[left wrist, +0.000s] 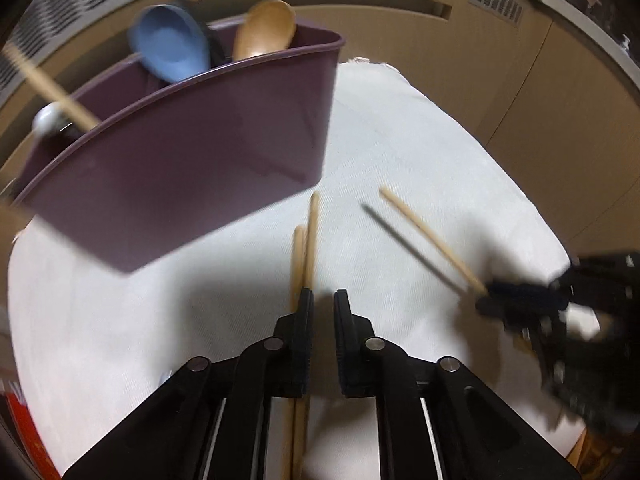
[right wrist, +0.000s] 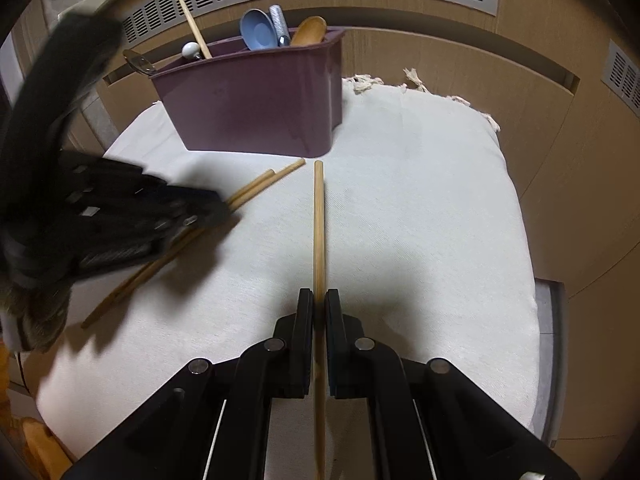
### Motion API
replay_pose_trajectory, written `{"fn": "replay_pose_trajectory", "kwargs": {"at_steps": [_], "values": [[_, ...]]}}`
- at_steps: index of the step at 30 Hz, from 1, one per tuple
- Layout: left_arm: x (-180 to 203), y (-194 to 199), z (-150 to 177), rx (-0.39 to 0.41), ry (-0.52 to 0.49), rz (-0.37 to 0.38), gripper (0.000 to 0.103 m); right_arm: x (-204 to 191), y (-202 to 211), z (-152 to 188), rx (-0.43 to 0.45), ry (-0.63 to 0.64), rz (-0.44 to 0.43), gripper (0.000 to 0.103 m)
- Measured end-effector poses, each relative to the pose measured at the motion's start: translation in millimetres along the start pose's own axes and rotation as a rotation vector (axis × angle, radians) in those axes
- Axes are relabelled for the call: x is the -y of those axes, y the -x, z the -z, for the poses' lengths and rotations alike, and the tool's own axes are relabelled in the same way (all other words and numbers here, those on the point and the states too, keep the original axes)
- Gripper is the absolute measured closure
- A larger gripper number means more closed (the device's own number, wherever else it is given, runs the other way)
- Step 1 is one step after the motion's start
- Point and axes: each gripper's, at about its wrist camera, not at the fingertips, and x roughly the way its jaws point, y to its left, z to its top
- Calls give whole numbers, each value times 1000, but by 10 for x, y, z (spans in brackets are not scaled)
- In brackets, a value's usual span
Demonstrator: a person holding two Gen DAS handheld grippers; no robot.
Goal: Organize utensils
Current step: 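Grasp a wooden chopstick with the right tool while the left tool grasps another chopstick, then lift the held chopsticks off the table with both tools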
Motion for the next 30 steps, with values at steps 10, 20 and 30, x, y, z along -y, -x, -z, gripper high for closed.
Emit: {"fn": "replay_pose_trajectory", "kwargs": {"at_steps": [10,20,30], "values": [[30,-159,-199,-35,-40,-83,89,44,-40,-1,-7,-8,-19,97],[-114,128,297,-56,38,-67,95,10,-64,-127,-10,24,-53,97],[-158,120,214,-129,64,-36,93,-95,-354,-393,-82,46,-62,87]]}}
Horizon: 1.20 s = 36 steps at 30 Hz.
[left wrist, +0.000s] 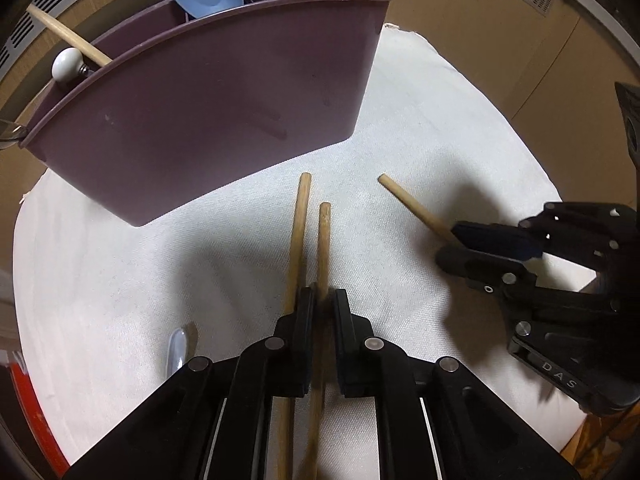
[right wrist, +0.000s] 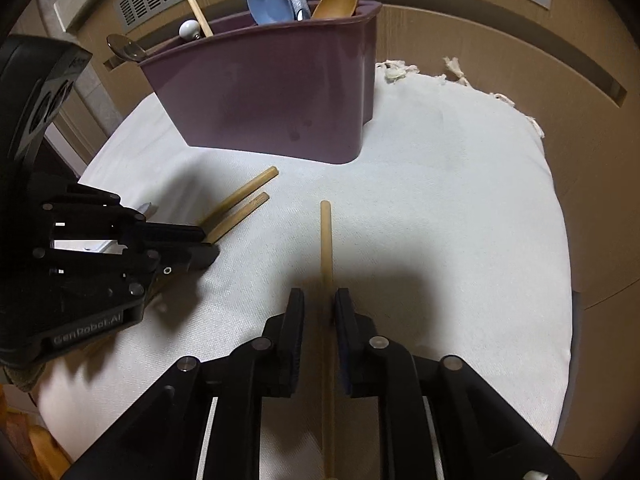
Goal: Organize utensils
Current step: 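Lift the held chopsticks off the table with both tools, then carry both chopsticks over the caddy and lower them in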
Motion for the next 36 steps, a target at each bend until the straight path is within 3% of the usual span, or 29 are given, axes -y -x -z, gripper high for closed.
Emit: {"fn": "replay_pose_trajectory", "kwargs": {"at_steps": [5,6,8,12,14,23,27,30,33,36], "values": [[-38,16,-52,-41,12,16,92,1,-67,-99,-26,10,-19,87],[-37,20,-49,-38,13,16,93,1,-73,-108,-29,11,-21,94],[-18,43,-24,-3,11,1,94,-3,-66,-100,-31,9,-28,96],[139,147,79,111,23,-4,97,-17,111,-23,13,-18,-61,96],[153,360,224,201,61,33,97,-40,297,35,57,-19,-75,96],[-81,1460,575,531,161,49,97,-167,1109,117,241,-4,-70,96],[-218,2183,530,701,140,44,97,-229,1589,-115,378,8,-65,96],[-339,2707,274,845,121,39,97,-294,2010,-410,510,33,-66,96],[-341,3045,16,985,114,13,97,-350,2407,-776,702,46,-55,96],[-431,3238,-175,1070,125,28,97,-346,2586,-1067,846,43,-84,96]]}}
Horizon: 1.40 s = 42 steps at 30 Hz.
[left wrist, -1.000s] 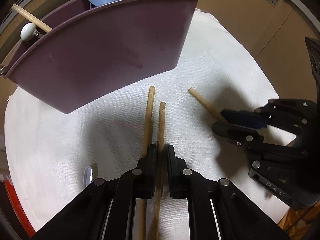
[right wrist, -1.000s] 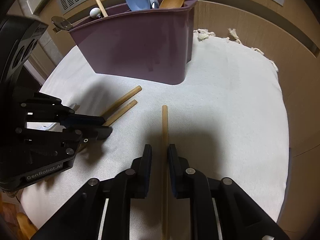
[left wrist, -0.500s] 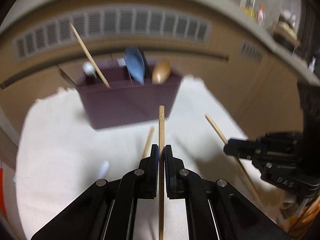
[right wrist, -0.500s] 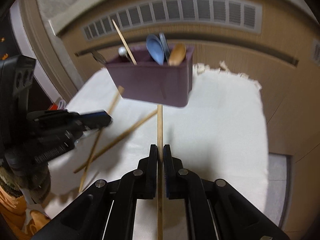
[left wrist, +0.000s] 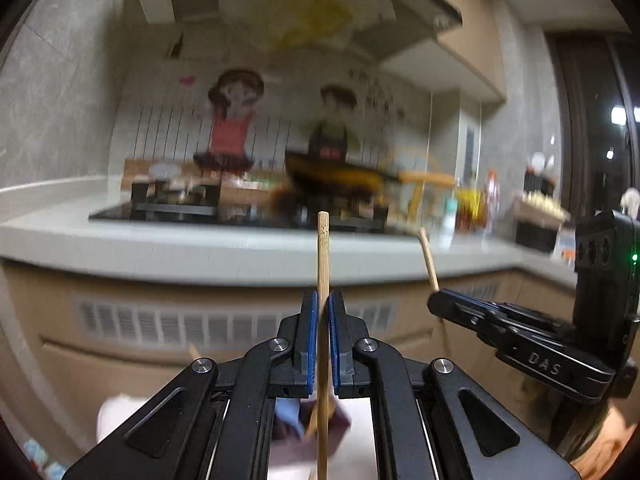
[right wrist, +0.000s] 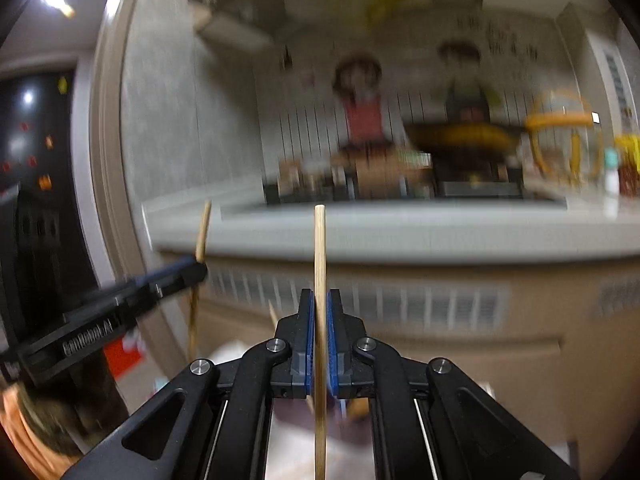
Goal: Organize utensils
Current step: 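Carry both chopsticks over the caddy and lower them in, then open both tools to release the chopsticks into the caddy and withdraw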
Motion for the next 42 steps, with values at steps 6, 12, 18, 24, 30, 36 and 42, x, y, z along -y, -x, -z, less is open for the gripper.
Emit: {"fn": "replay_pose_trajectory", "kwargs": {"at_steps": [6,12,18,24,30,36,42], "values": [[-279,-402,-21,113,0,-30,97,67,-412,-86,86,6,-10,96],[-592,-960,371,79,44,-77,97,143,-838,200,5,16,-5,96],[-708,-1346,766,64,16,-118,97,238,-1173,647,-120,16,1,96],[-843,-1576,1202,-51,61,-149,97,354,-1406,1045,-260,7,2,96],[-898,-1731,1637,-239,91,-161,97,383,-1540,1356,-378,-9,6,96],[-824,-1614,1681,-294,84,-184,95,392,-1510,1533,-460,-7,59,78],[-704,-1272,1533,-293,57,-197,93,302,-1175,1524,-438,7,109,69]]}}
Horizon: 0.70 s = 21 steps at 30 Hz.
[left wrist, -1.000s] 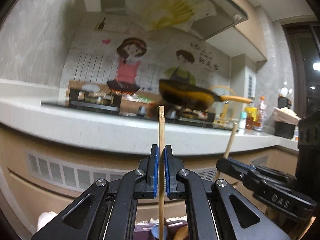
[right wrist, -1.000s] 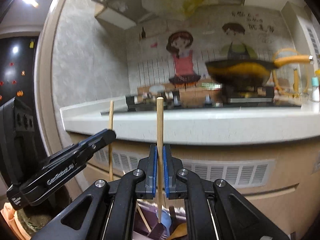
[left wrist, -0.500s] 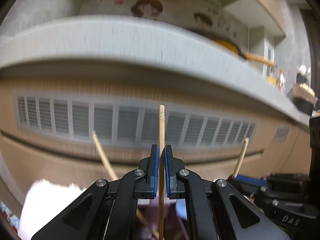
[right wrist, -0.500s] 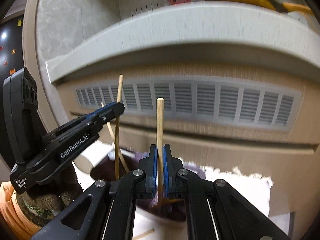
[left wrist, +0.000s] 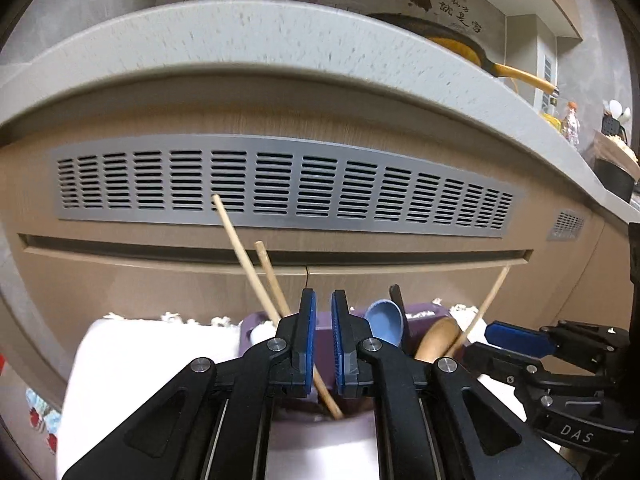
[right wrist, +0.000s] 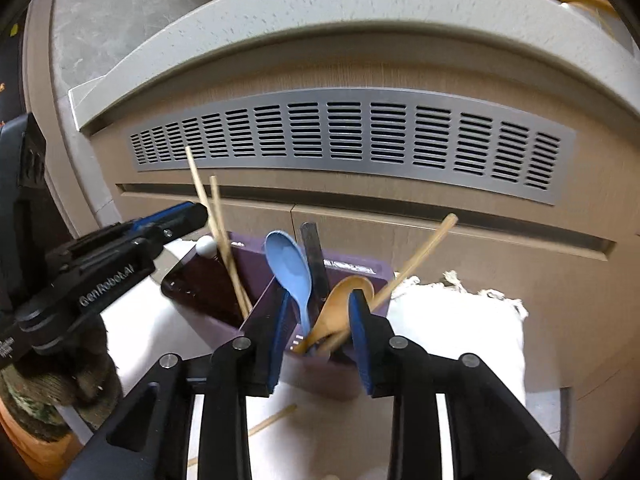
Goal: Organize utensils
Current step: 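Open both tools to release the chopsticks into the caddy and withdraw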
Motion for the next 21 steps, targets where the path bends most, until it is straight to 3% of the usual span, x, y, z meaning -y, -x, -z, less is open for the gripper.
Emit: {"fn": "replay_pose_trajectory", "kwargs": {"at_steps": [6,8,15,21], "values": [[-19,436,36,-6,-31,-33,74,-261,169,154,-39,12,25,47],[-61,560,95,-27,-37,-49,71,-367,153,246,-80,19,20,46],[-407,863,420,-136,-23,-126,47,-688,-86,657,-264,5,9,41],[-783,1023,898,-284,-39,-191,36,-780,-425,910,-420,-78,48,40]]}}
